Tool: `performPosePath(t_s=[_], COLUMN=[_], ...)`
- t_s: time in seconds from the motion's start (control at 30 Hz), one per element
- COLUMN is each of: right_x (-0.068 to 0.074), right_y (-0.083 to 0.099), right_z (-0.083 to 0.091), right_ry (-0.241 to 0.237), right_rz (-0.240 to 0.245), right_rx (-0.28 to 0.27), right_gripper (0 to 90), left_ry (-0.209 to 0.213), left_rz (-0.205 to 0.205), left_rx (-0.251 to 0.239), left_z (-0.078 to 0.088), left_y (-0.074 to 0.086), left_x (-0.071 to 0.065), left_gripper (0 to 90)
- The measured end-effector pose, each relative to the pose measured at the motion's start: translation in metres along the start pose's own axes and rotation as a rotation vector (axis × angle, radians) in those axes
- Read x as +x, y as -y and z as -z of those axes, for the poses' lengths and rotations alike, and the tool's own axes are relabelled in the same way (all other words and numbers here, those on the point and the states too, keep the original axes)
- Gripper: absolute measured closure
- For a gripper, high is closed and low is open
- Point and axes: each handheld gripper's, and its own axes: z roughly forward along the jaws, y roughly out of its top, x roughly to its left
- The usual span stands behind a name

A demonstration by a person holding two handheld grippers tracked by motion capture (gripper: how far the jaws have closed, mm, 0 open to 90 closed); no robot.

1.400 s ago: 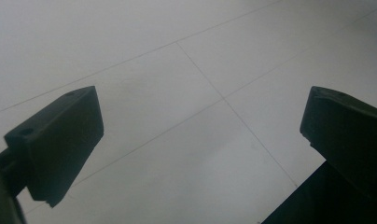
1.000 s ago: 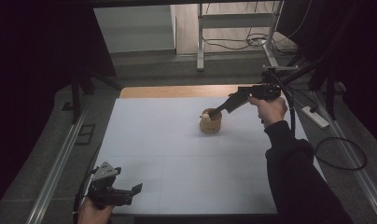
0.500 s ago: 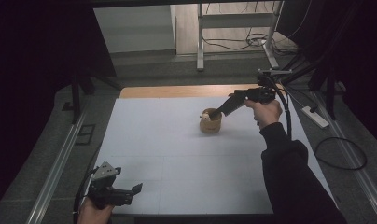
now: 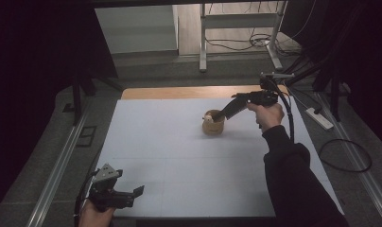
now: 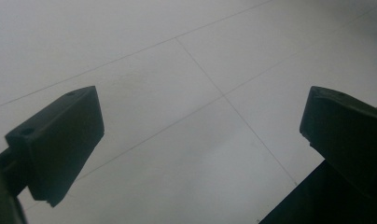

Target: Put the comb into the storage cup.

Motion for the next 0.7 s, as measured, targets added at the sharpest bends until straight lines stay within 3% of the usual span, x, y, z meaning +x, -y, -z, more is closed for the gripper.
performPosePath(t_s=[0.37, 0.7], right_x=[-0.012, -0.015], right_y=[0.002, 0.004], right_z=[0.001, 0.001], right_ry=[-0.022, -0.024], right_rz=[-0.032, -0.014], right_rx=[-0.006, -0.003], right_gripper=[84.1, 83.2], left_ry=[0.000, 0.000], left_rz=[0.004, 0.004], left_rx=[0.001, 0.002], left_z=[0.000, 0.000], left_y=[0.000, 0.000], left_x=[0.000, 0.001], left_gripper=[0.1, 0.2])
